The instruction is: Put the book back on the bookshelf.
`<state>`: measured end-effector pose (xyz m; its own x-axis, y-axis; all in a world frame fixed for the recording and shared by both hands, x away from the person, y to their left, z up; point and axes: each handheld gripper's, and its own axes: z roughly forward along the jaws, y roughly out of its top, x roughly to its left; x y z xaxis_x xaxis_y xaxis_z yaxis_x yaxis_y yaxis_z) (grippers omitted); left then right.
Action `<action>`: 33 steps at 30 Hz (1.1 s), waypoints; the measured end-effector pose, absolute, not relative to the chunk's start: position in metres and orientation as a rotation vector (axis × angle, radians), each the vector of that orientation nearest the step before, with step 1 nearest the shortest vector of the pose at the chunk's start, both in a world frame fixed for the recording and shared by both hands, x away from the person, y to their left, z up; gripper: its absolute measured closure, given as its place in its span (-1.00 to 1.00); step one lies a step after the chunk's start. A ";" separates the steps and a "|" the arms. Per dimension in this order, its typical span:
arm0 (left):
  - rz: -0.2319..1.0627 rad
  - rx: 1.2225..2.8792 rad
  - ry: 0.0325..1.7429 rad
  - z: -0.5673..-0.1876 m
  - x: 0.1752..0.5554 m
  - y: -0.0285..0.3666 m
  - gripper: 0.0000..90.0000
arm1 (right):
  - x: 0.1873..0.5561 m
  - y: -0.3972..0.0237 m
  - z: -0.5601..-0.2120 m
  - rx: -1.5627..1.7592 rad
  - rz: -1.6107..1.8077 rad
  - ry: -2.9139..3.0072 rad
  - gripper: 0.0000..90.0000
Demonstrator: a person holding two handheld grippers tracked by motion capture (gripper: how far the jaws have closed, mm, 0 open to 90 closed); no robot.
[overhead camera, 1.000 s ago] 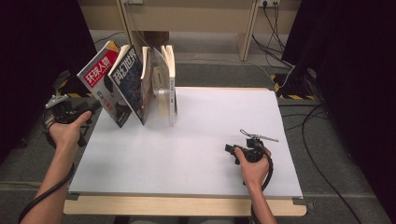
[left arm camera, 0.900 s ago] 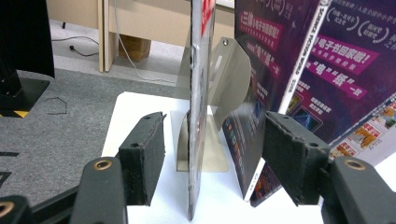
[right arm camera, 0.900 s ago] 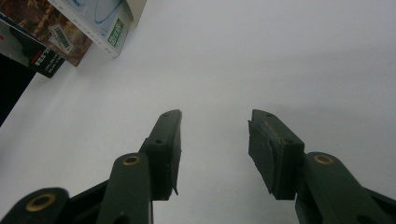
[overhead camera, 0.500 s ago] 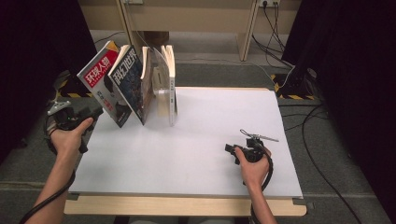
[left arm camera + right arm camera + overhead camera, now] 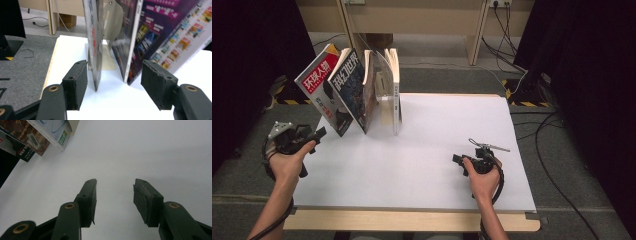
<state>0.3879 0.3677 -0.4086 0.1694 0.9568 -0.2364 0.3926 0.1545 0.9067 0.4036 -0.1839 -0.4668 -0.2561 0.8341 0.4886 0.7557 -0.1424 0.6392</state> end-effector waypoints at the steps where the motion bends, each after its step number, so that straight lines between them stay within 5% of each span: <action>1: 0.693 1.416 1.401 -0.409 0.388 0.368 -0.17 | 0.404 -0.184 -0.467 1.857 1.370 1.997 0.19; 33: 0.570 1.494 1.373 -0.486 0.340 0.330 -0.13 | 0.403 -0.182 -0.468 1.836 1.340 2.009 0.17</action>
<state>0.3402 0.3299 -0.4860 0.2479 0.9304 -0.2701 0.4660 0.1299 0.8752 0.4028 -0.1816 -0.4682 -0.2637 0.8472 0.4612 0.7513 -0.1195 0.6490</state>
